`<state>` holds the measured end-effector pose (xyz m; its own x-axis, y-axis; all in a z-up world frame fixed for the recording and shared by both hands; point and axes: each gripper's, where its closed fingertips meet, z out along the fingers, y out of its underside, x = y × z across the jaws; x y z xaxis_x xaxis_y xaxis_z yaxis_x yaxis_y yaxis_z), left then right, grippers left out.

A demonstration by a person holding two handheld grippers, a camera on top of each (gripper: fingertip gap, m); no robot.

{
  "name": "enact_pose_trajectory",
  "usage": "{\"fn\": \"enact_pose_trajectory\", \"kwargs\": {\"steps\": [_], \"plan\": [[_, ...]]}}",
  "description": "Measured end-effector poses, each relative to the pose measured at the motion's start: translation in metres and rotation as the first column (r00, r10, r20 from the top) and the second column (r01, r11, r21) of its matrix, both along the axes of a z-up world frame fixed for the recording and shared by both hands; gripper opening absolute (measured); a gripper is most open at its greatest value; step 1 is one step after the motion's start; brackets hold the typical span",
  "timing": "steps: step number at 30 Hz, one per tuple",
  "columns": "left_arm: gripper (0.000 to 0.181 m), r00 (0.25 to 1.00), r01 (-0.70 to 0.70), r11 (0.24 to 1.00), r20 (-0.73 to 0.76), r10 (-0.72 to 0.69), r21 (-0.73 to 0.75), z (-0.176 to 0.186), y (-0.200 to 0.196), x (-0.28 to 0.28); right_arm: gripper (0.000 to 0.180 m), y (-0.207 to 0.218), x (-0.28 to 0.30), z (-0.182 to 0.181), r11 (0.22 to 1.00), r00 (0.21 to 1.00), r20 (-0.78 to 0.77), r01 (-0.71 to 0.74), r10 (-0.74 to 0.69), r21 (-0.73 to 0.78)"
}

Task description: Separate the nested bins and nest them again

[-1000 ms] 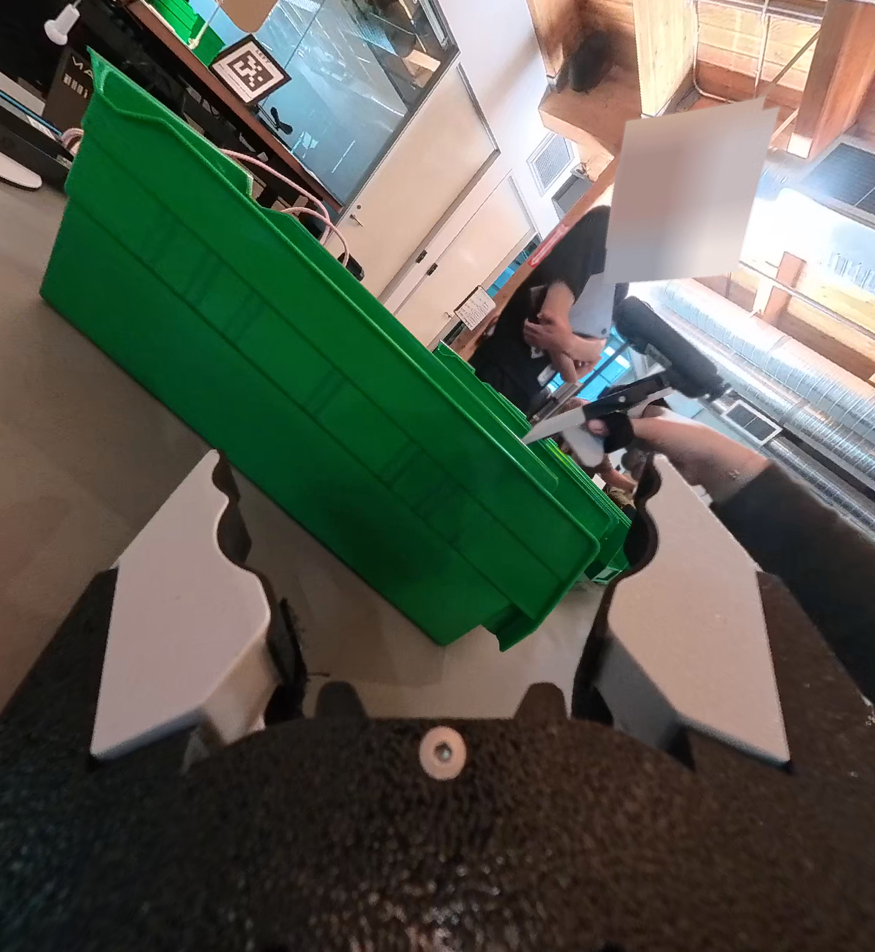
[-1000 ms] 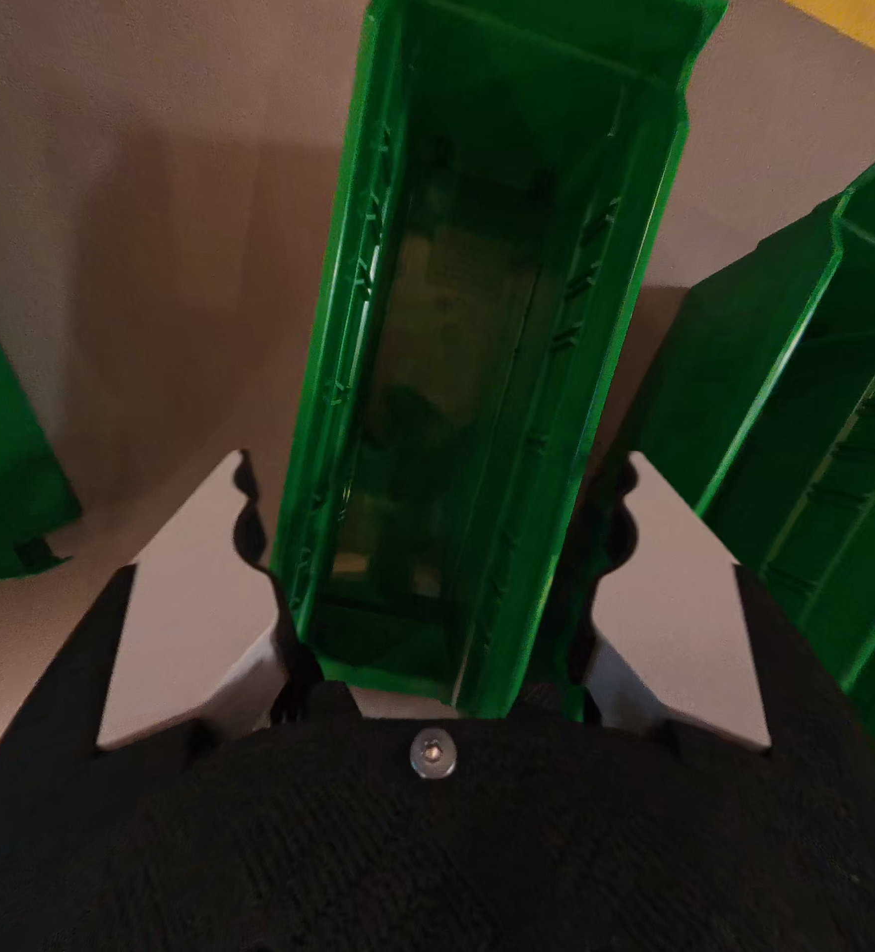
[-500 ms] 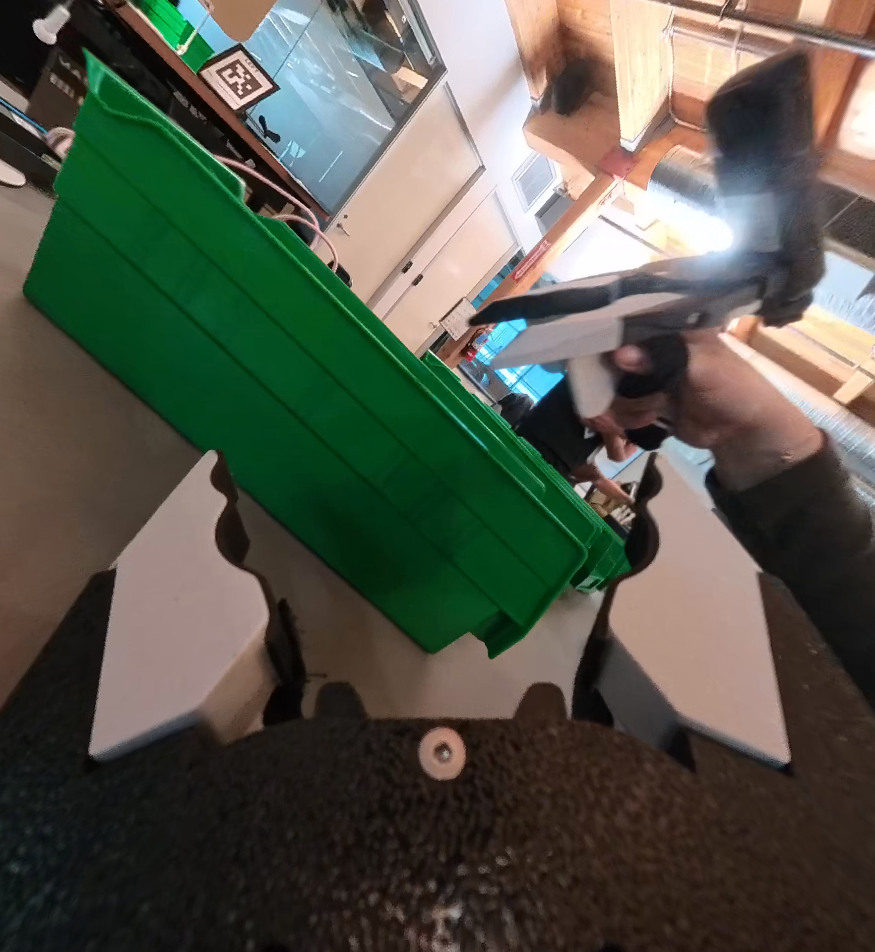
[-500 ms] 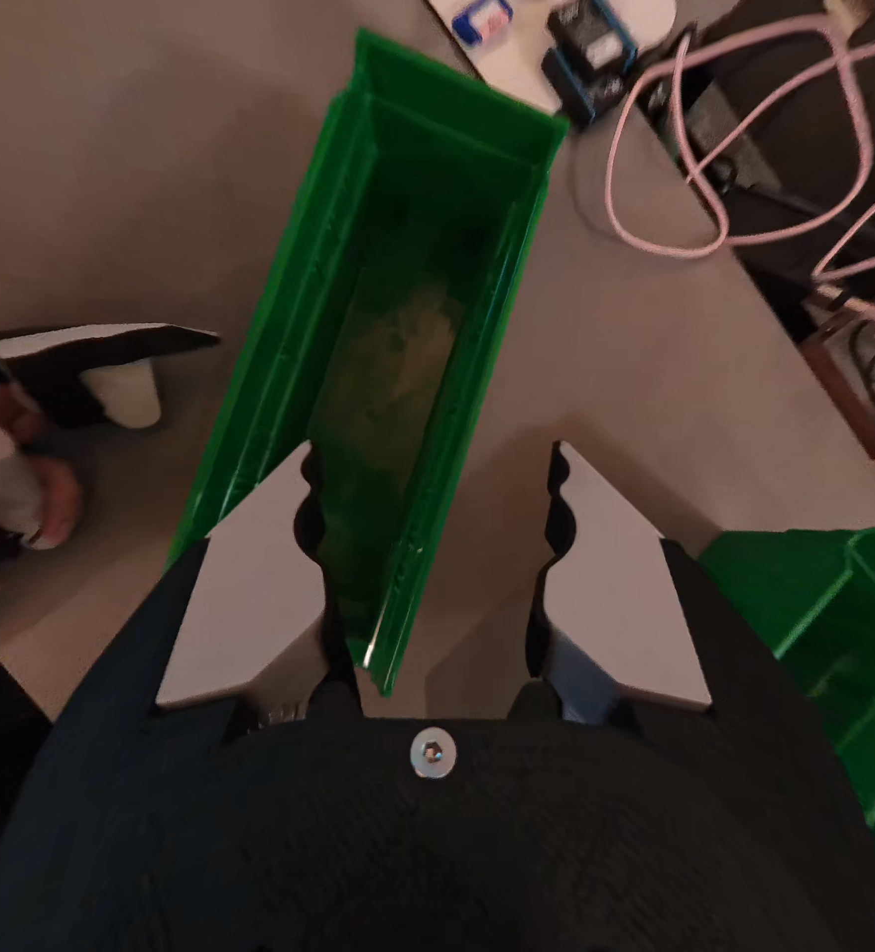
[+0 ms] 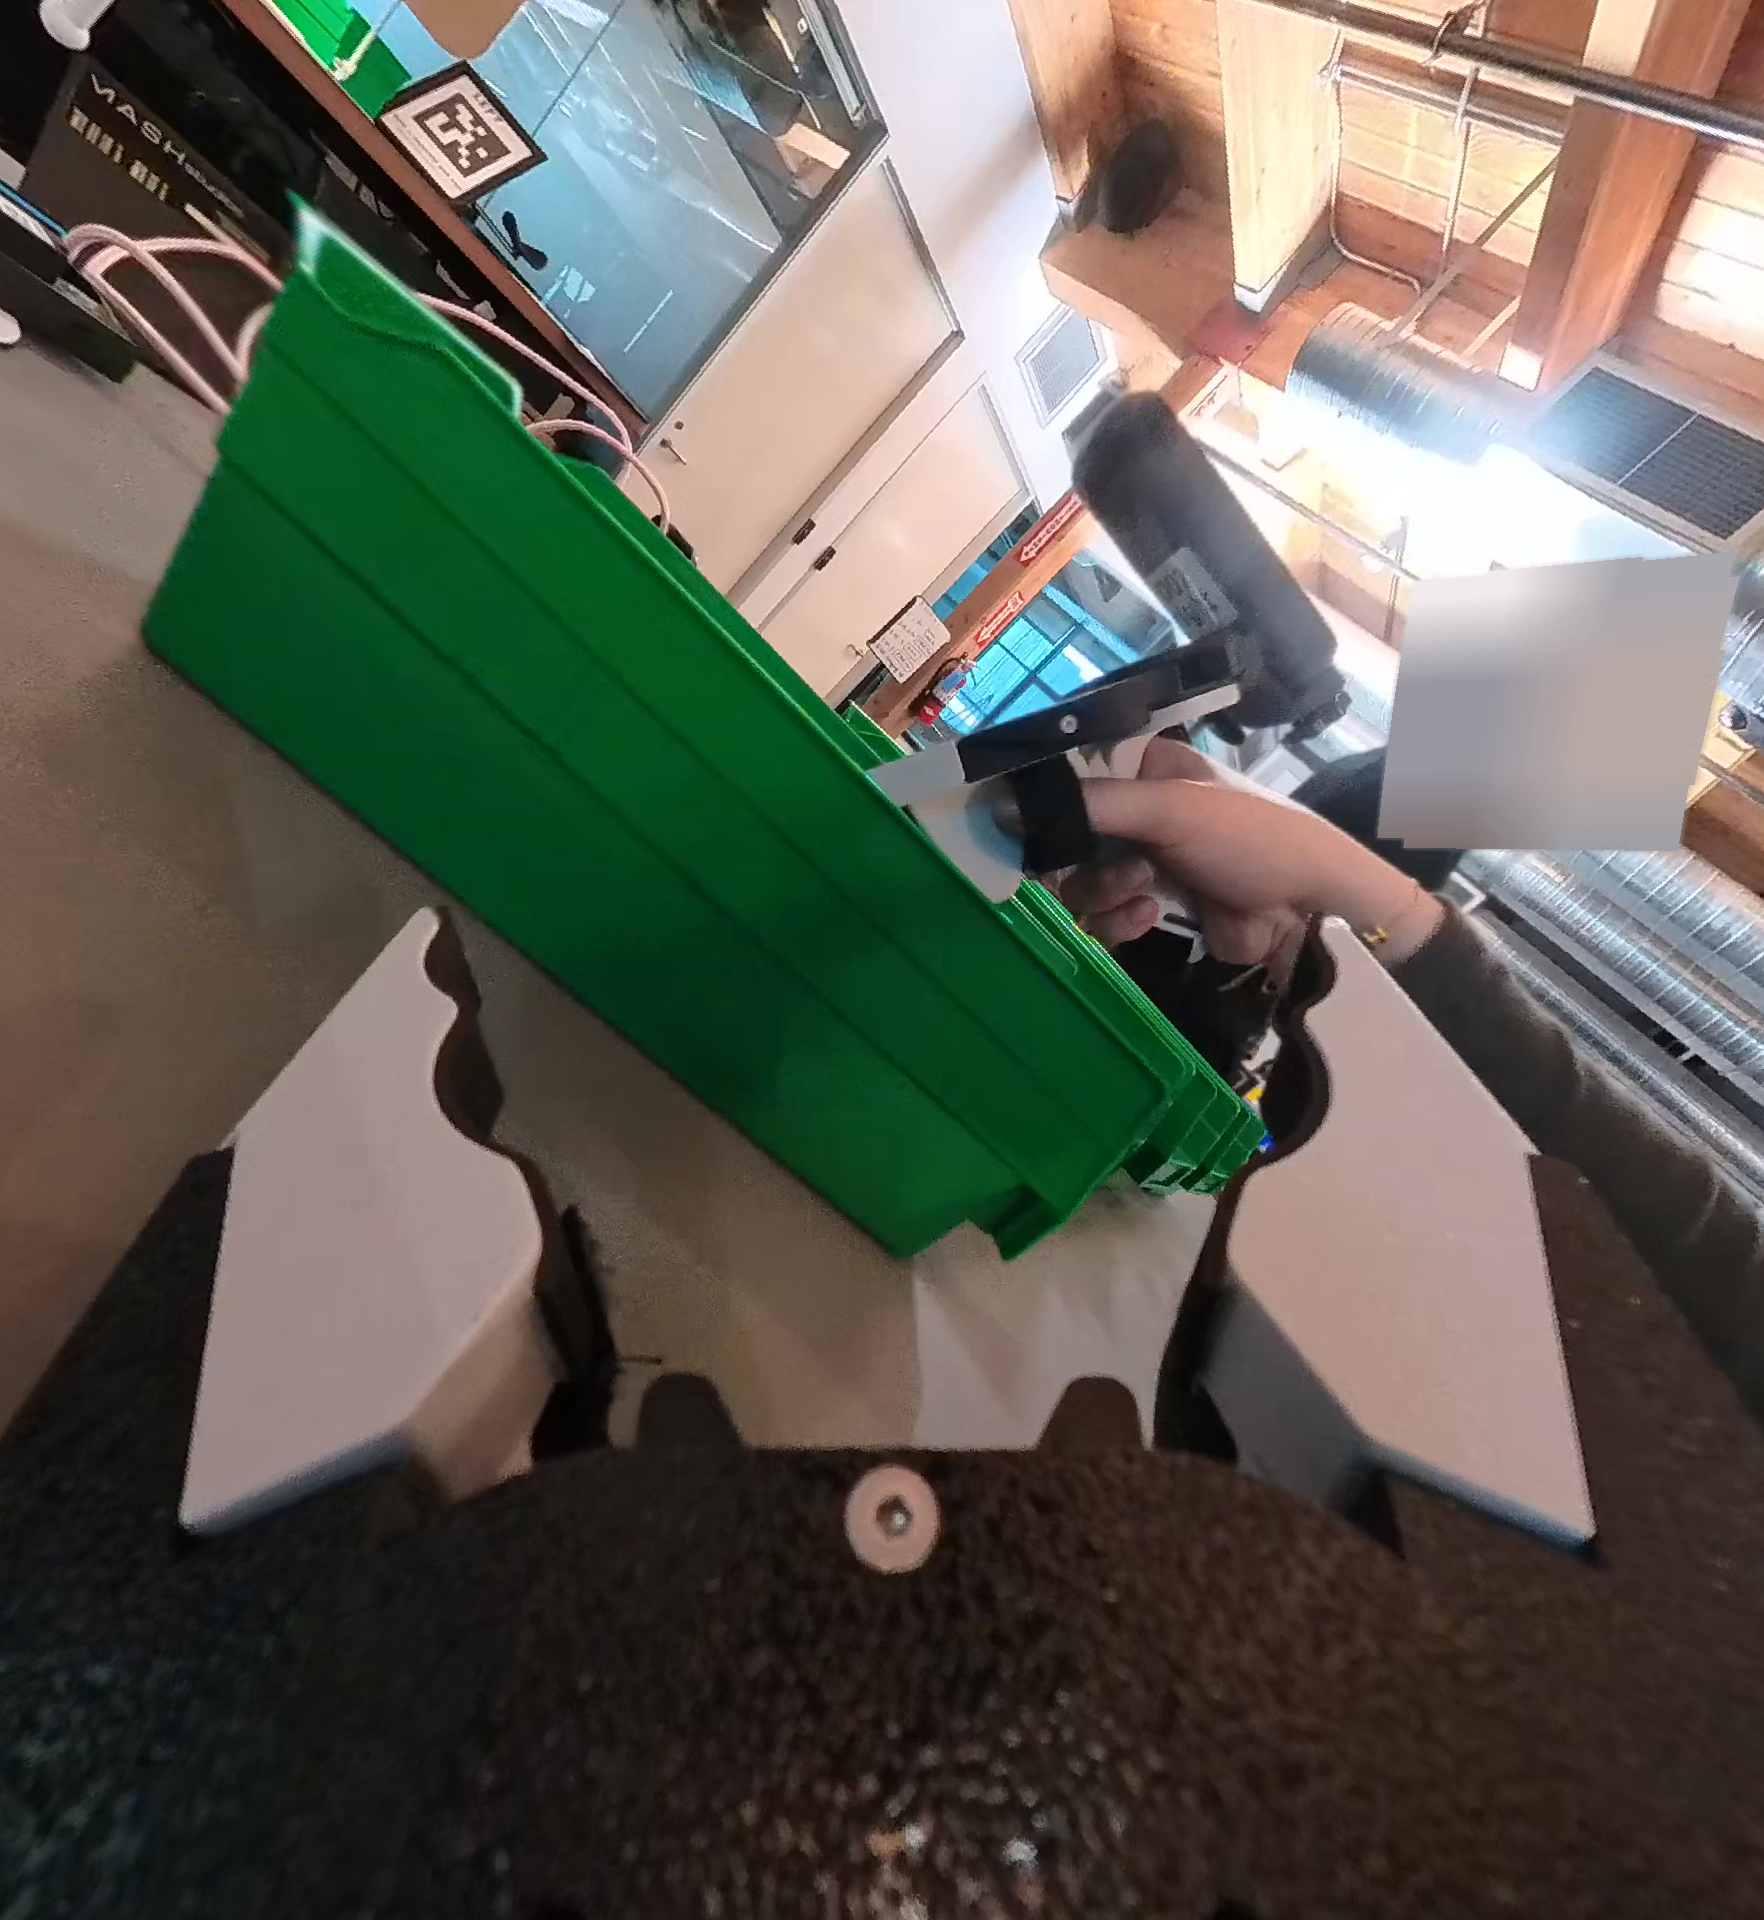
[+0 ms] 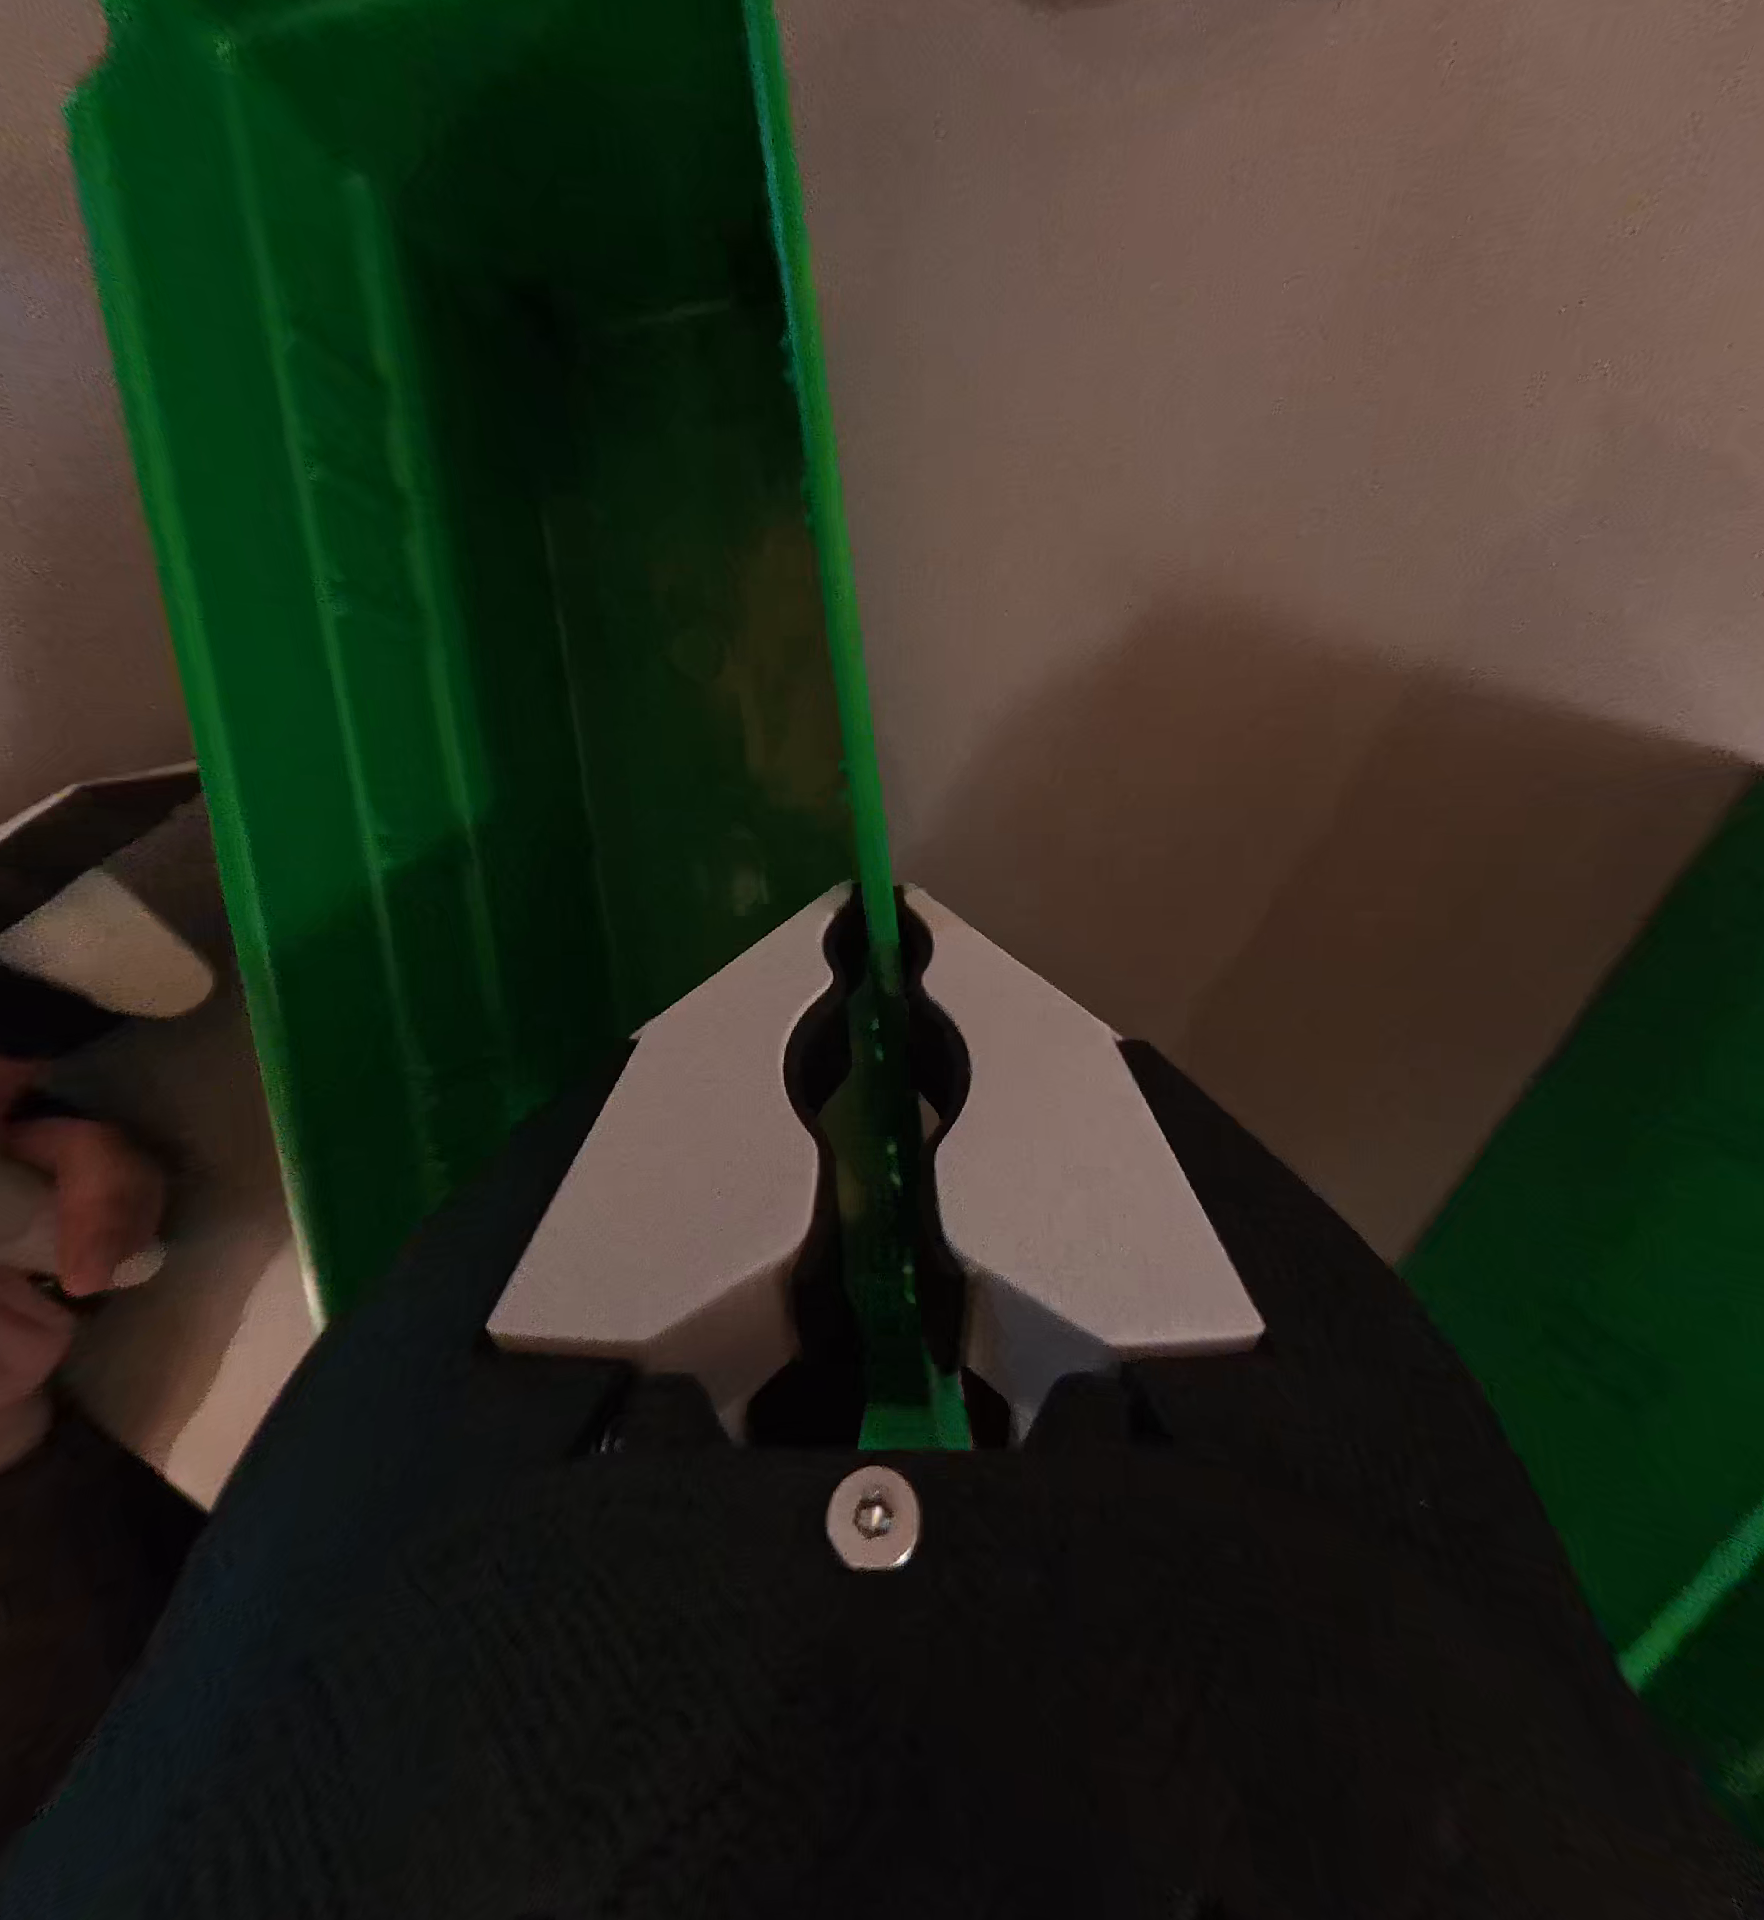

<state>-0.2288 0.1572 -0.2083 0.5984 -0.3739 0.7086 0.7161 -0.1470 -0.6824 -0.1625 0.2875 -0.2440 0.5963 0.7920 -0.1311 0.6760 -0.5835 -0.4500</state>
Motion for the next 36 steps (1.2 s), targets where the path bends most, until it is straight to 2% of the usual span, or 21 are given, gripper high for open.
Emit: {"fn": "enact_pose_trajectory", "kwargs": {"steps": [6, 9, 13, 18, 21, 23, 26, 28, 29, 31, 34, 36], "plan": [[0.148, 1.000, -0.001, 1.000, -0.008, 0.001, -0.004, -0.001, 0.000, 0.001, 0.002, 0.025, 0.039, 0.001, 0.970, 0.966, -0.083, 0.243, -0.243, -0.013], [0.148, 1.000, 0.000, 1.000, -0.013, 0.000, -0.008, -0.002, 0.001, 0.001, 0.009, 0.024, 0.054, 0.000, 0.959, 0.950, -0.127, 0.281, -0.284, -0.041], [0.148, 1.000, 0.000, 1.000, -0.017, 0.000, -0.012, -0.002, 0.001, 0.002, 0.036, 0.003, 0.055, -0.006, 0.970, 0.962, -0.136, 0.225, -0.236, -0.094], [0.147, 1.000, -0.004, 1.000, -0.020, 0.004, -0.011, -0.002, 0.001, 0.002, 0.082, -0.029, 0.043, 0.002, 0.982, 0.978, -0.170, 0.091, -0.119, -0.164], [0.147, 1.000, -0.002, 1.000, -0.021, 0.001, -0.016, -0.003, 0.001, 0.002, 0.089, -0.053, 0.041, 0.010, 0.974, 0.982, -0.181, 0.003, -0.045, -0.226], [0.147, 1.000, 0.000, 1.000, -0.022, 0.000, -0.017, -0.003, 0.001, 0.003, 0.095, -0.056, 0.048, 0.018, 0.983, 0.988, -0.156, -0.033, 0.005, -0.180], [0.147, 1.000, -0.003, 1.000, -0.015, 0.003, -0.008, -0.002, 0.000, 0.002, 0.092, -0.037, 0.061, 0.066, 0.994, 0.972, -0.213, -0.087, 0.098, 0.061], [0.147, 1.000, -0.002, 1.000, -0.008, 0.002, -0.008, -0.002, 0.000, 0.001, 0.095, -0.002, 0.079, 0.110, 0.968, 0.960, -0.271, 0.002, 0.069, 0.252], [0.147, 1.000, 0.001, 1.000, -0.008, -0.001, -0.009, -0.002, 0.000, 0.002, 0.106, 0.017, 0.091, 0.124, 0.949, 0.961, -0.274, 0.054, 0.035, 0.310], [0.147, 1.000, 0.005, 1.000, -0.010, -0.005, -0.012, -0.002, 0.001, 0.002, 0.127, 0.047, 0.116, 0.125, 0.945, 0.975, -0.218, 0.104, -0.036, 0.311], [0.147, 1.000, 0.009, 1.000, -0.001, -0.009, -0.012, -0.002, 0.001, 0.002, 0.147, 0.055, 0.130, 0.097, 0.988, 0.989, -0.148, 0.051, -0.029, 0.144], [0.147, 1.000, 0.007, 1.000, 0.008, -0.007, -0.006, -0.001, 0.000, 0.001, 0.158, 0.071, 0.146, 0.078, 0.988, 0.995, -0.064, 0.089, -0.082, 0.124]]}}
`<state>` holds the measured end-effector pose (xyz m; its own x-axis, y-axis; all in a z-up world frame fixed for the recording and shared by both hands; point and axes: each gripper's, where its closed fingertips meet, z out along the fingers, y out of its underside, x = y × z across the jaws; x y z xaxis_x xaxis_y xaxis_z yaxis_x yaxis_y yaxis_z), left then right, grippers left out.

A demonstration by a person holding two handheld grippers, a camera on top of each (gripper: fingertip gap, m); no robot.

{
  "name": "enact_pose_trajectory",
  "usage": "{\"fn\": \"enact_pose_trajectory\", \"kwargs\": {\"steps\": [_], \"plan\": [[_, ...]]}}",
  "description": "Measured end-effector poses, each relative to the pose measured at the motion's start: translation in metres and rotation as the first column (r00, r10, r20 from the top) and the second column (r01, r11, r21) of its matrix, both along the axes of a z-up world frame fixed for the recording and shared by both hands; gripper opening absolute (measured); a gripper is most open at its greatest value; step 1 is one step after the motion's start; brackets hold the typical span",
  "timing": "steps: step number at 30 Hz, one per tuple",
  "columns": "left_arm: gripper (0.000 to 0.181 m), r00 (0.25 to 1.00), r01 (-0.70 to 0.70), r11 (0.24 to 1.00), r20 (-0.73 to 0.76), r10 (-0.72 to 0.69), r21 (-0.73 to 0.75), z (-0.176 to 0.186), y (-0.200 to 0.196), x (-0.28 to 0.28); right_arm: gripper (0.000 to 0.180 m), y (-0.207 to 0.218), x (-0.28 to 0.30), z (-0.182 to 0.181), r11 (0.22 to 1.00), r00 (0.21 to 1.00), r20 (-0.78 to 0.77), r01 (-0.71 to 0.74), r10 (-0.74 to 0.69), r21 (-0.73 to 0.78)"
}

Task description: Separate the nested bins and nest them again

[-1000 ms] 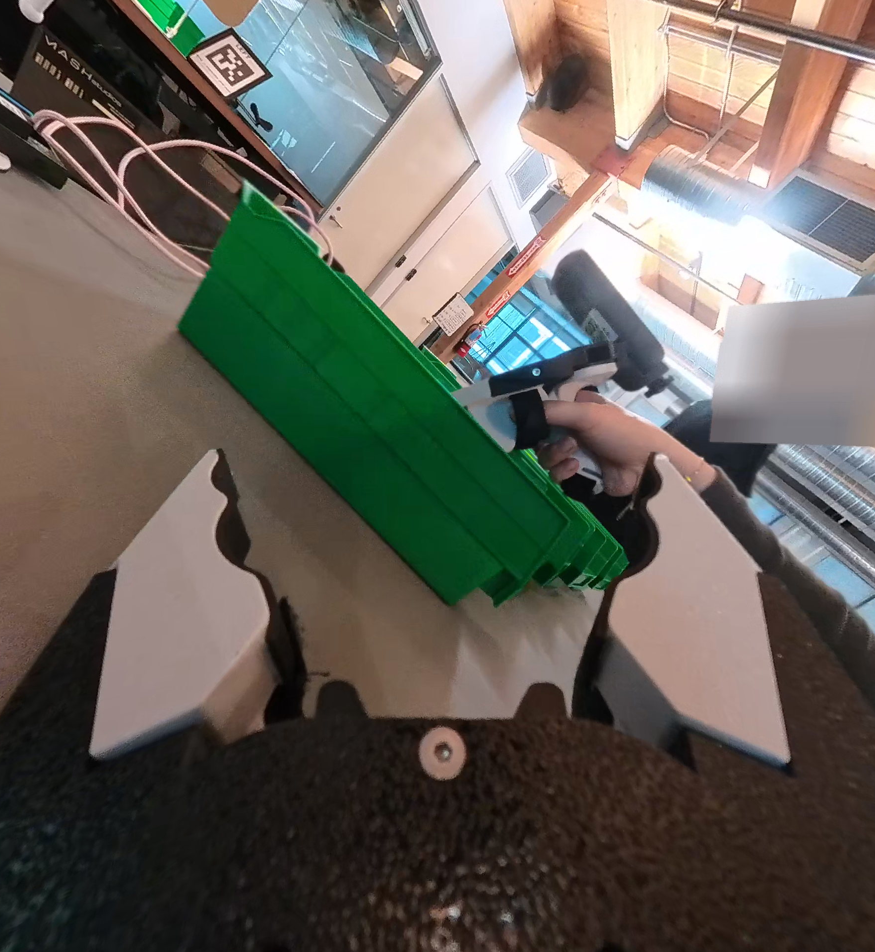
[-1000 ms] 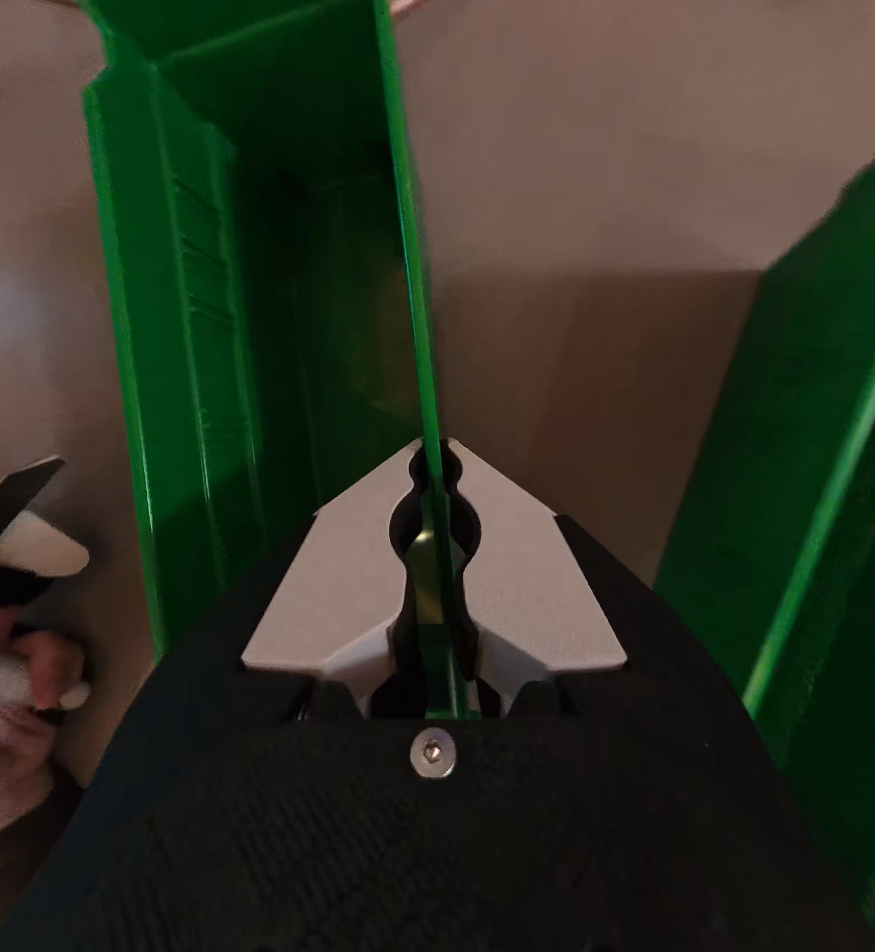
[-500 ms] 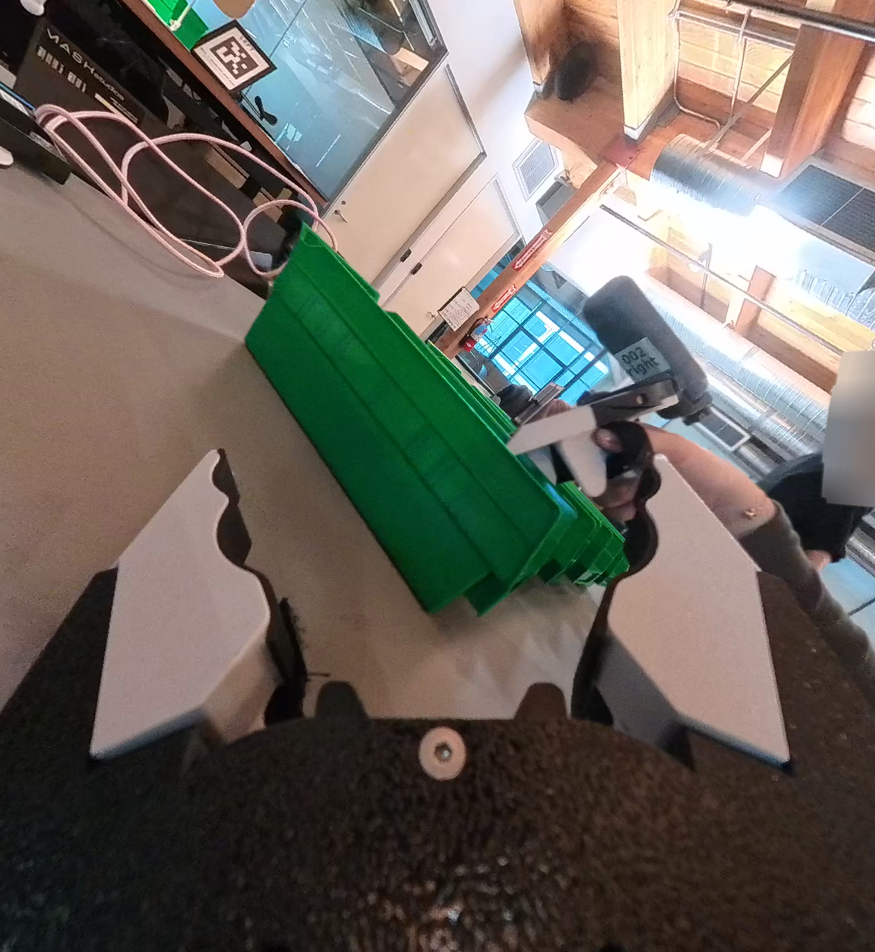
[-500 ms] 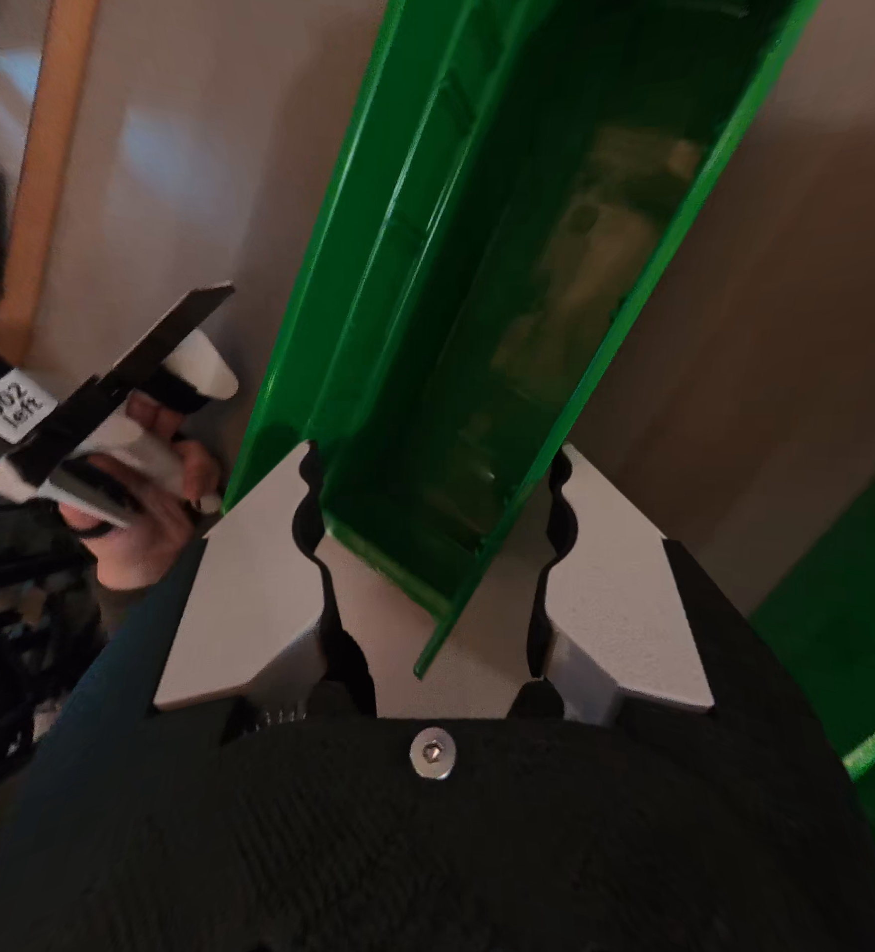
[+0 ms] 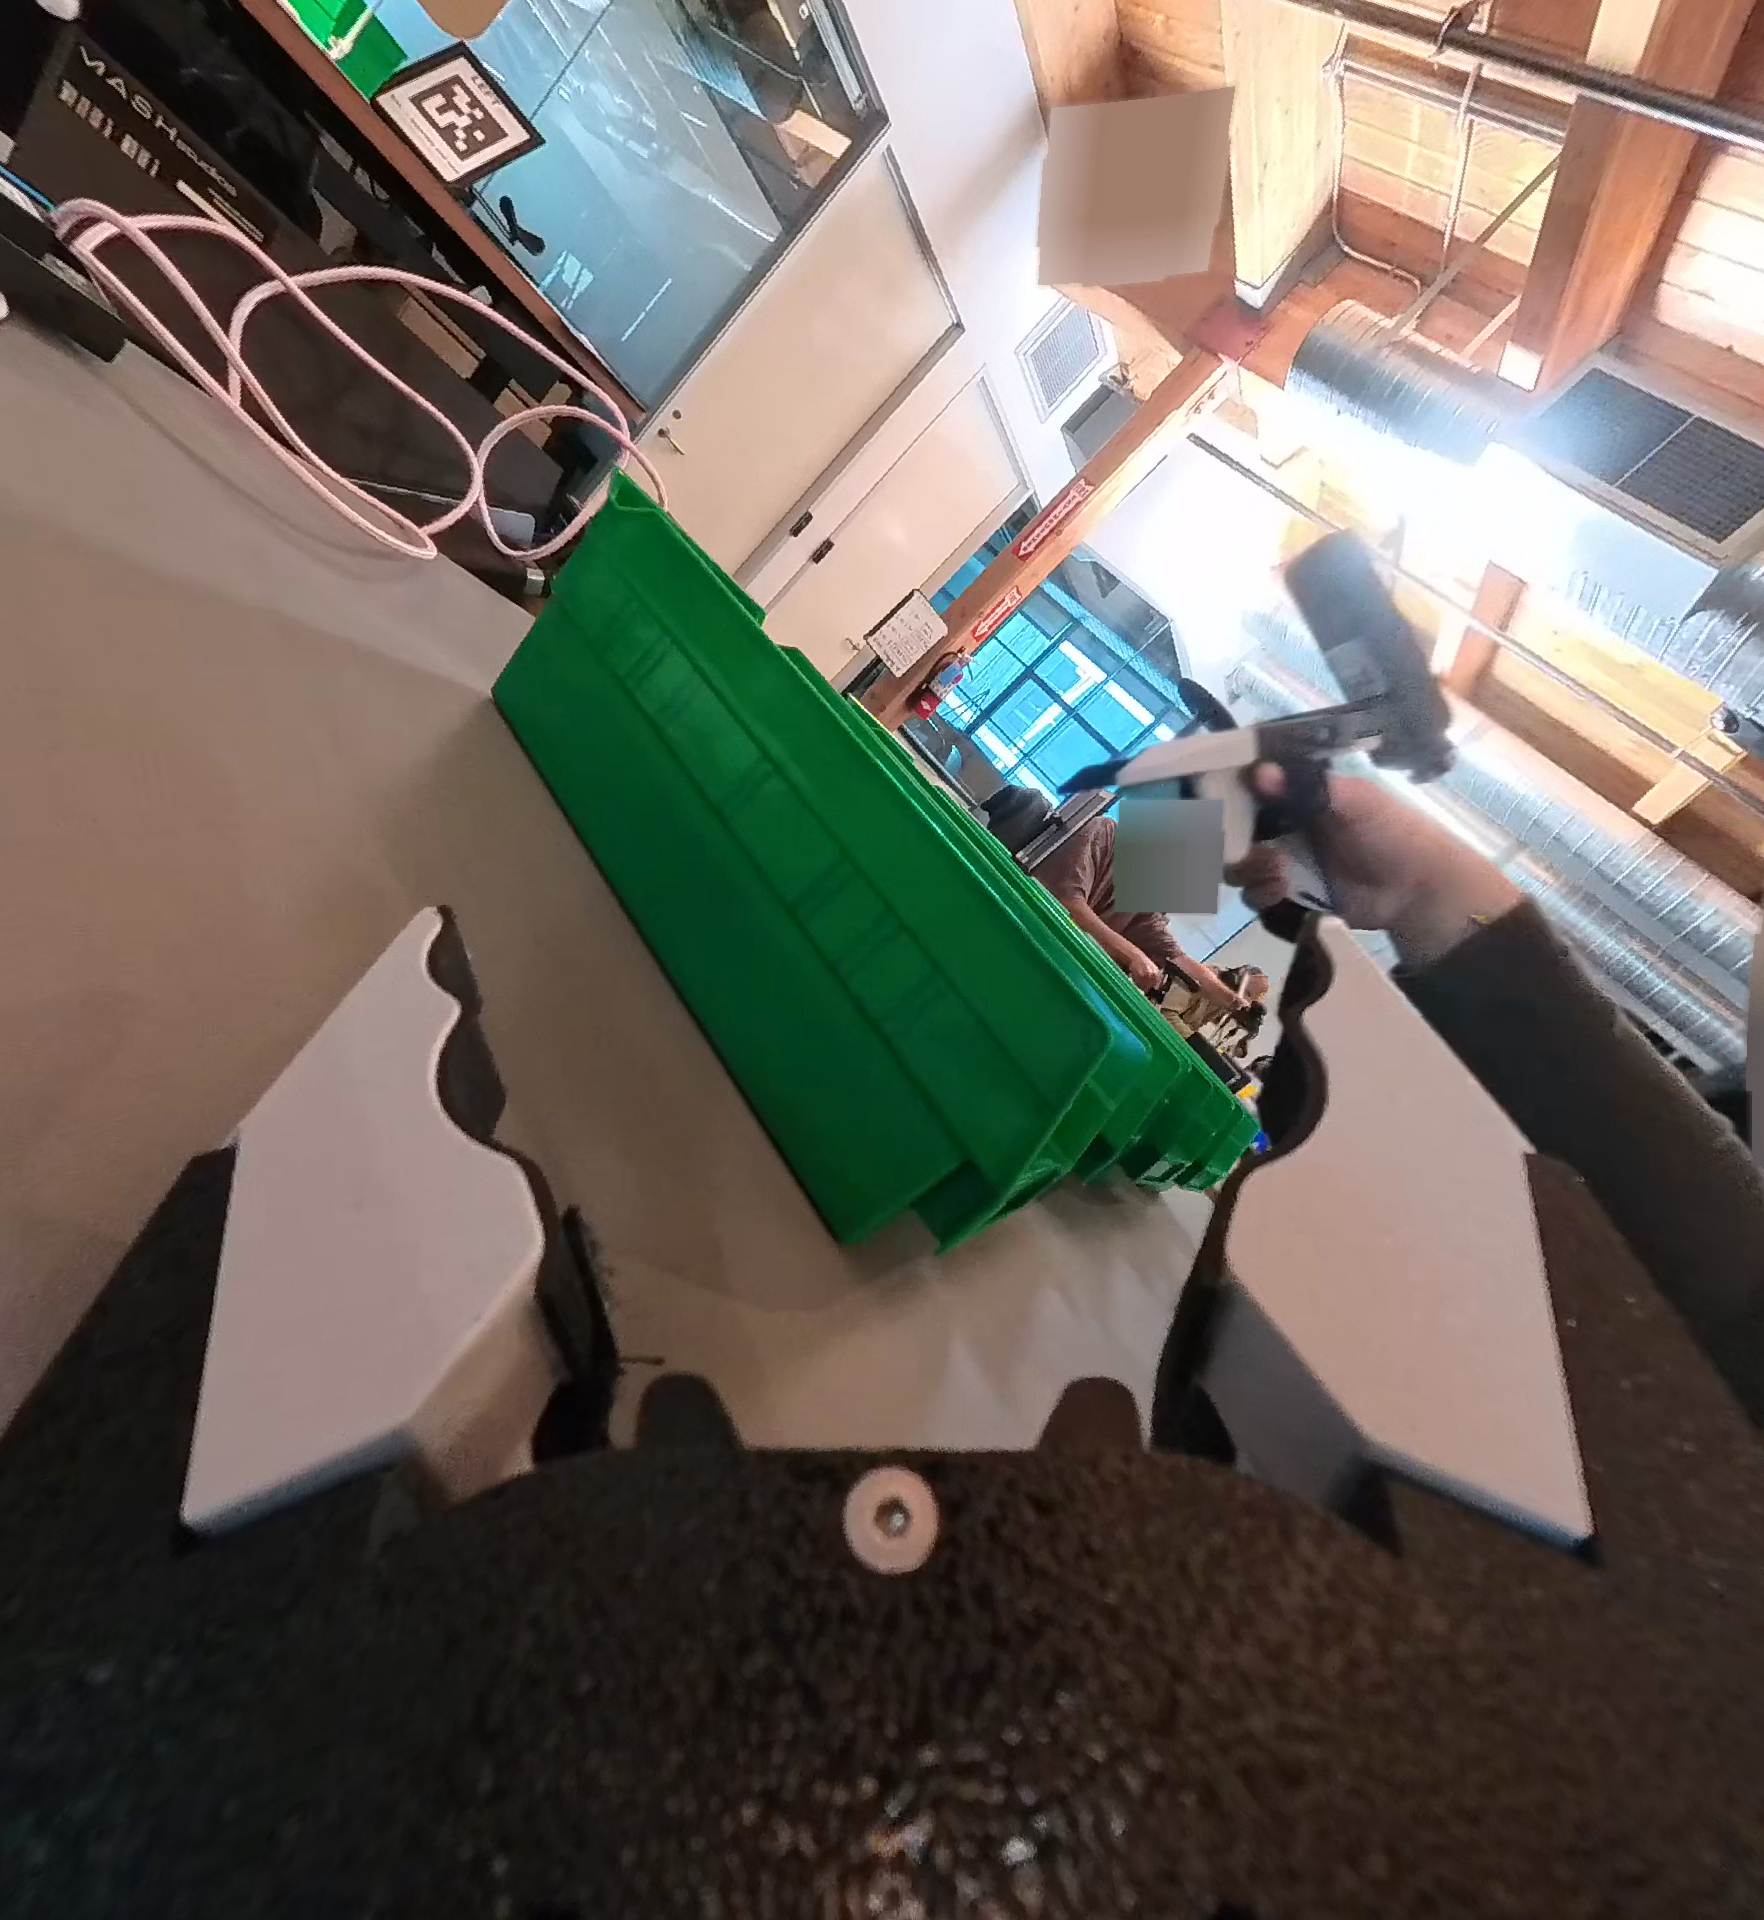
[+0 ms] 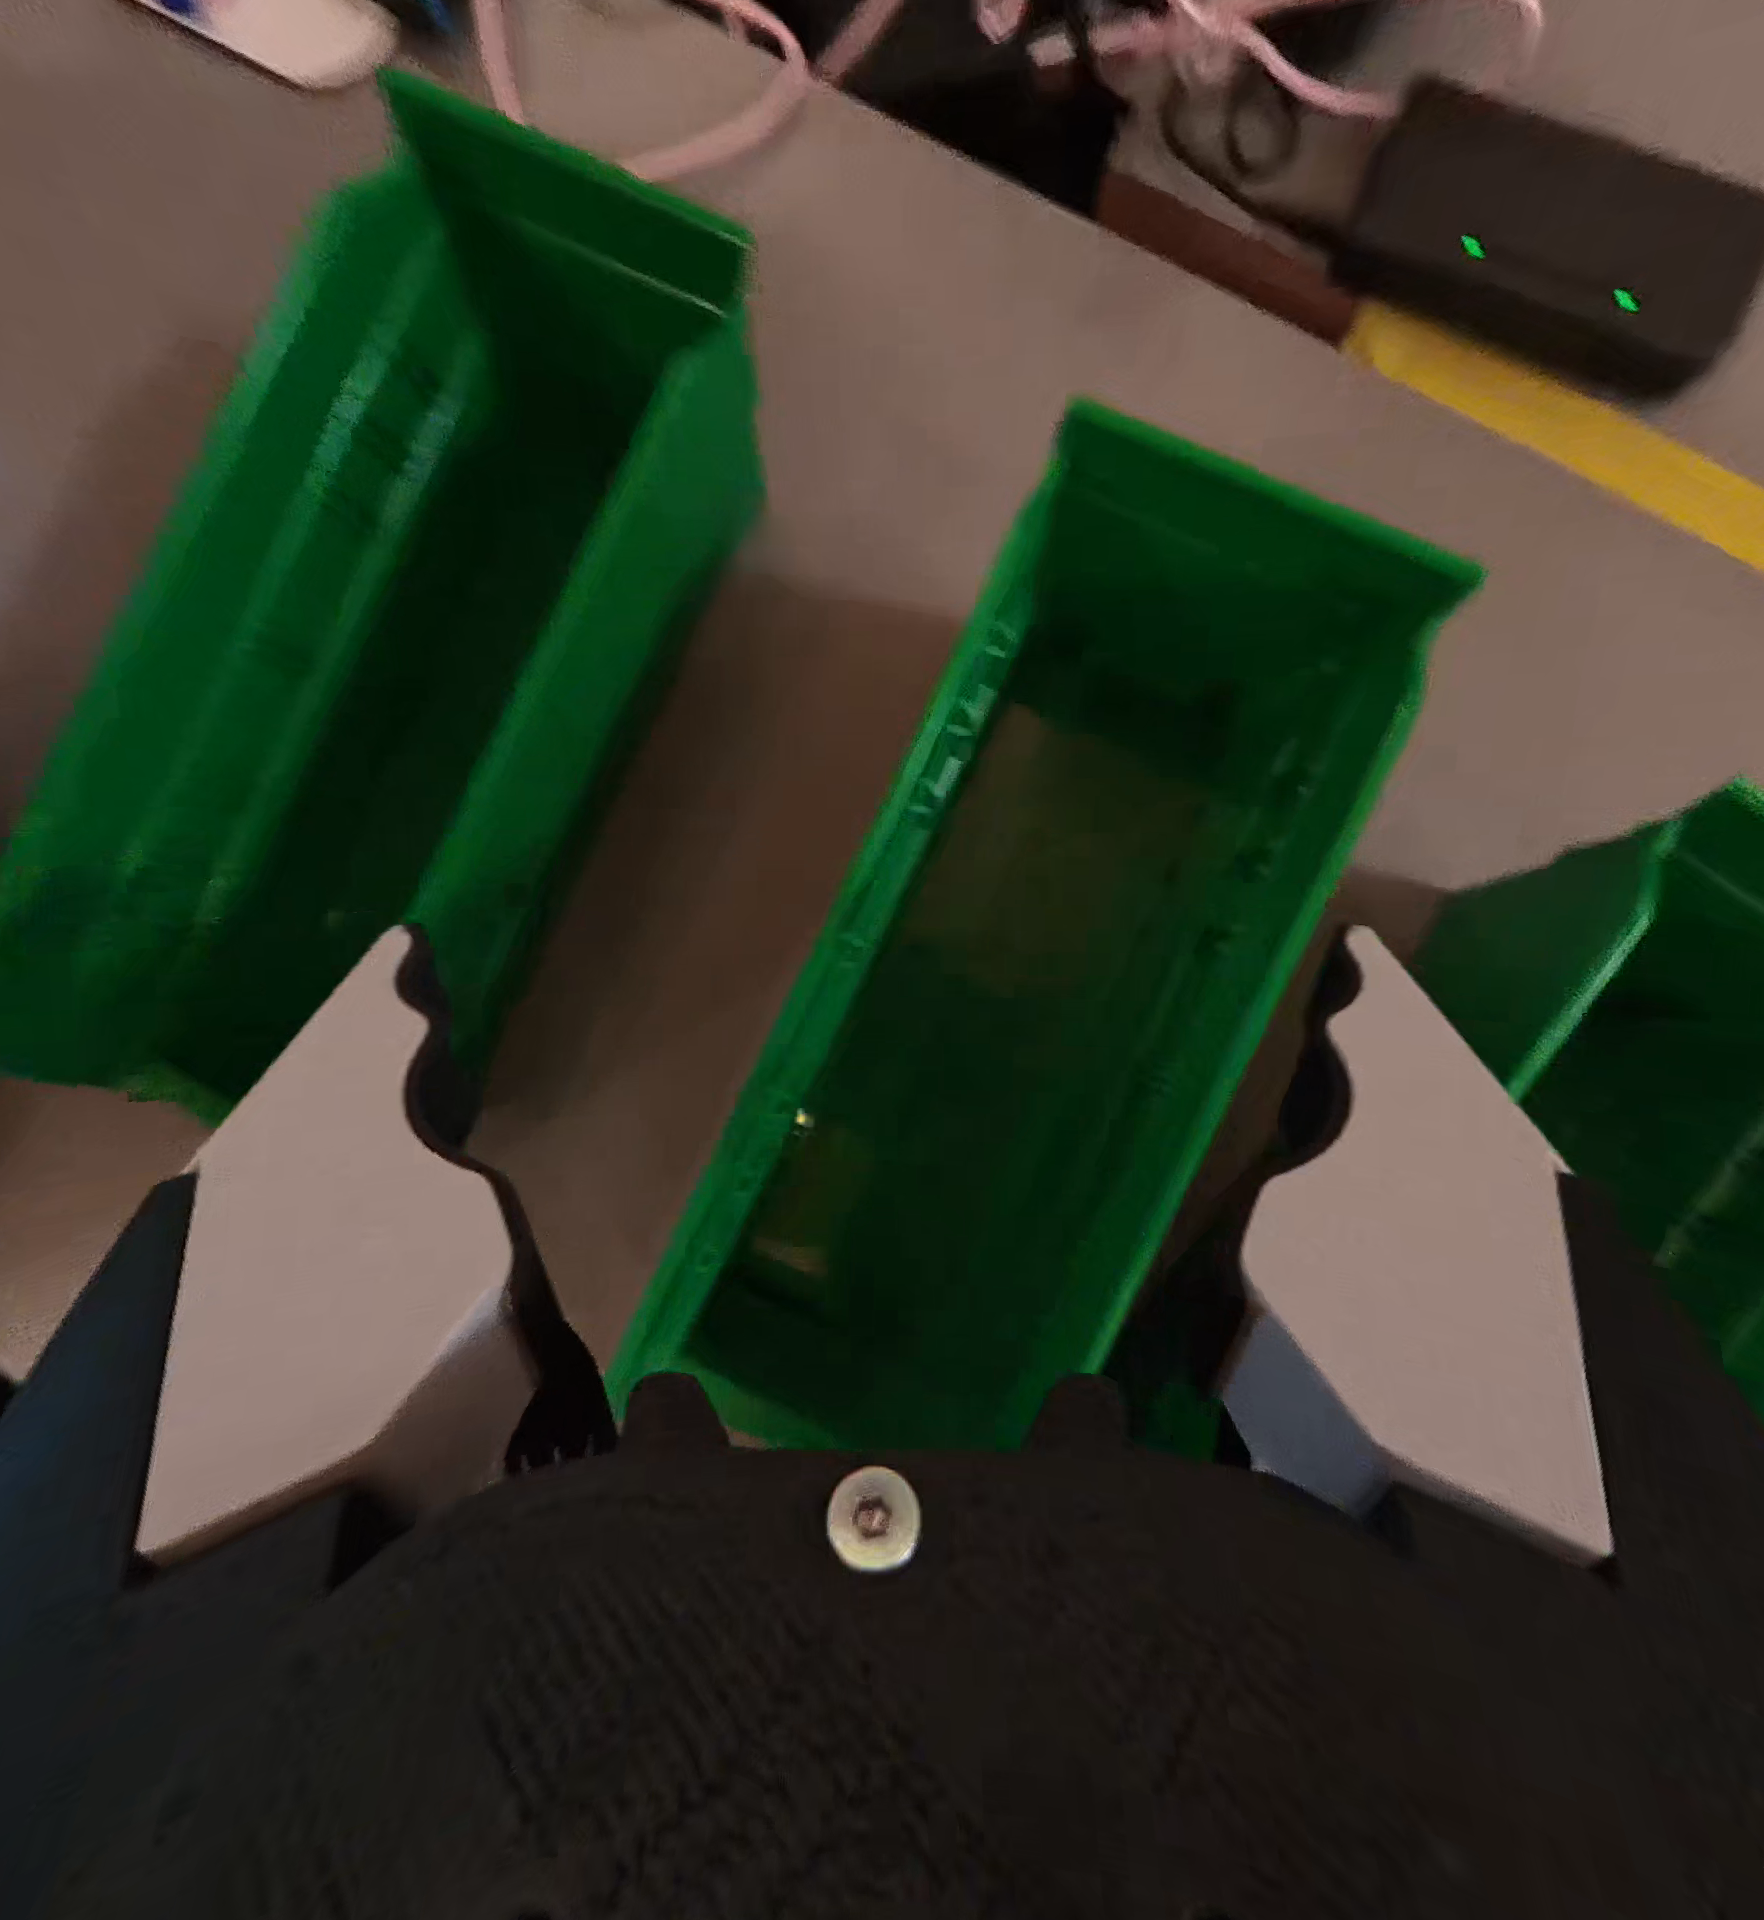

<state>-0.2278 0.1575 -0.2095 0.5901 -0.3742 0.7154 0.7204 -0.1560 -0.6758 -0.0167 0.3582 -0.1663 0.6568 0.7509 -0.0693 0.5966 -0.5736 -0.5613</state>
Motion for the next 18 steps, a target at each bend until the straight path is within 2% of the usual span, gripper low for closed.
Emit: {"fn": "enact_pose_trajectory", "kwargs": {"steps": [4, 8, 13, 18], "plan": [[0.148, 1.000, 0.001, 1.000, 0.009, -0.001, 0.002, 0.000, 0.000, -0.001, 0.161, 0.008, 0.010, -0.033, 0.992, 0.995, 0.074, 0.072, -0.065, -0.106], [0.148, 1.000, 0.006, 1.000, 0.004, -0.006, -0.006, -0.001, 0.001, 0.000, 0.160, 0.015, 0.026, -0.063, 0.981, 0.968, 0.227, 0.142, -0.110, -0.132], [0.148, 1.000, 0.009, 1.000, 0.009, -0.009, -0.010, -0.002, 0.001, 0.000, 0.161, 0.006, 0.040, -0.096, 0.955, 0.925, 0.363, 0.200, -0.110, -0.221], [0.148, 1.000, 0.015, 1.000, 0.010, -0.014, -0.016, -0.002, 0.001, 0.001, 0.156, 0.008, 0.044, -0.099, 0.964, 0.901, 0.424, 0.186, -0.090, -0.192]]}}
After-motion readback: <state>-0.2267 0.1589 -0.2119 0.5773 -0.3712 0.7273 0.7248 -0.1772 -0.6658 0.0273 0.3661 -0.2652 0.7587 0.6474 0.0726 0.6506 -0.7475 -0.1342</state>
